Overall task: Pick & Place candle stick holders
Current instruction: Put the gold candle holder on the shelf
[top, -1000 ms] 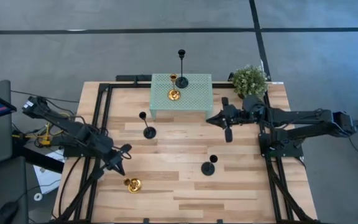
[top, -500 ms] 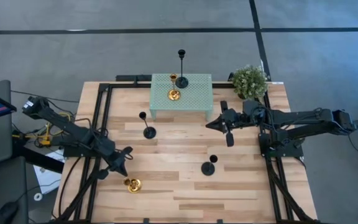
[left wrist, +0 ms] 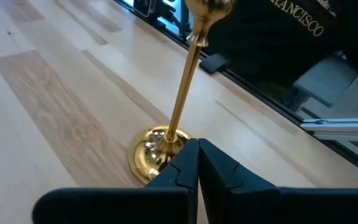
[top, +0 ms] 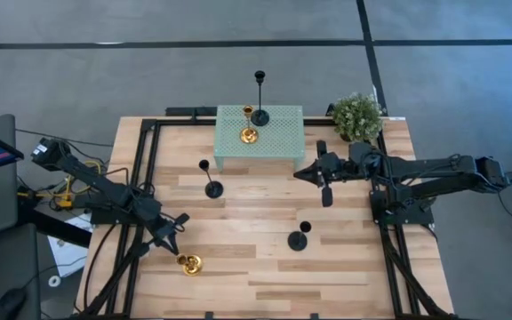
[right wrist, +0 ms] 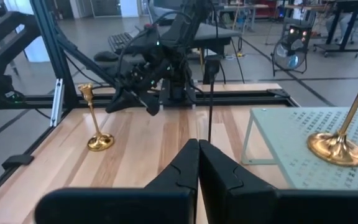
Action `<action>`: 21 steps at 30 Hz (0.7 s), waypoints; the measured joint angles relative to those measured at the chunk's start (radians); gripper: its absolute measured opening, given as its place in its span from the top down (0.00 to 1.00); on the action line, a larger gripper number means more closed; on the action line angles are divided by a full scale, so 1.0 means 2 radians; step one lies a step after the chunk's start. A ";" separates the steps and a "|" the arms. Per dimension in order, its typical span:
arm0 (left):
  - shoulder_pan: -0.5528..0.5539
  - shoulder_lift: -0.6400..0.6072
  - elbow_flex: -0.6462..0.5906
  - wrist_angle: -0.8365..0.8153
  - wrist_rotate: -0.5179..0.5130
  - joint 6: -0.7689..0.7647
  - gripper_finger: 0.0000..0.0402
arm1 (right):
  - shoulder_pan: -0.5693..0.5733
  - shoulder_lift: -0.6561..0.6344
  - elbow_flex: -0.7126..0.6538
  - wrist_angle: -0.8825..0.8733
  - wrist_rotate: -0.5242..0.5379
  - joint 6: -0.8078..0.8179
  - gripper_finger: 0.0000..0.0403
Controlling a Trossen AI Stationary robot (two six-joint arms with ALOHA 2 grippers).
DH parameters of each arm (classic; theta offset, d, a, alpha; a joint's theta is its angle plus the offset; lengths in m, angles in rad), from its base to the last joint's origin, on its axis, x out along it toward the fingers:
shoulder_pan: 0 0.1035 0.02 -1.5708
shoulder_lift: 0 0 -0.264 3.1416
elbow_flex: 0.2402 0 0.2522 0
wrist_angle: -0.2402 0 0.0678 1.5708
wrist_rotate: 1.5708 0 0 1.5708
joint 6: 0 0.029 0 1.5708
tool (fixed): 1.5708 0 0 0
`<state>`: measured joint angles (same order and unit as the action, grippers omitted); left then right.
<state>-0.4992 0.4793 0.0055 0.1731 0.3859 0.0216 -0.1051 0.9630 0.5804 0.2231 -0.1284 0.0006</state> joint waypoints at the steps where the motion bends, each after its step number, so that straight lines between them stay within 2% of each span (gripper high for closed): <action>1: 0.000 0.000 0.000 0.000 -0.002 0.000 0.98 | 0.000 0.000 0.000 0.001 0.000 0.000 1.00; 7: 0.000 0.009 0.000 0.001 -0.059 -0.038 0.93 | 0.000 0.000 0.000 0.000 0.000 0.000 1.00; 14: 0.000 0.048 0.000 0.012 -0.068 -0.028 0.76 | -0.001 0.000 0.000 0.000 0.000 0.000 1.00; 21: 0.000 0.108 0.000 0.093 -0.067 -0.026 0.60 | -0.001 0.000 0.000 0.000 0.000 0.000 1.00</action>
<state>-0.4992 0.6948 0.0063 0.3595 0.2512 -0.0311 -0.1066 0.9630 0.5804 0.2222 -0.1287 0.0006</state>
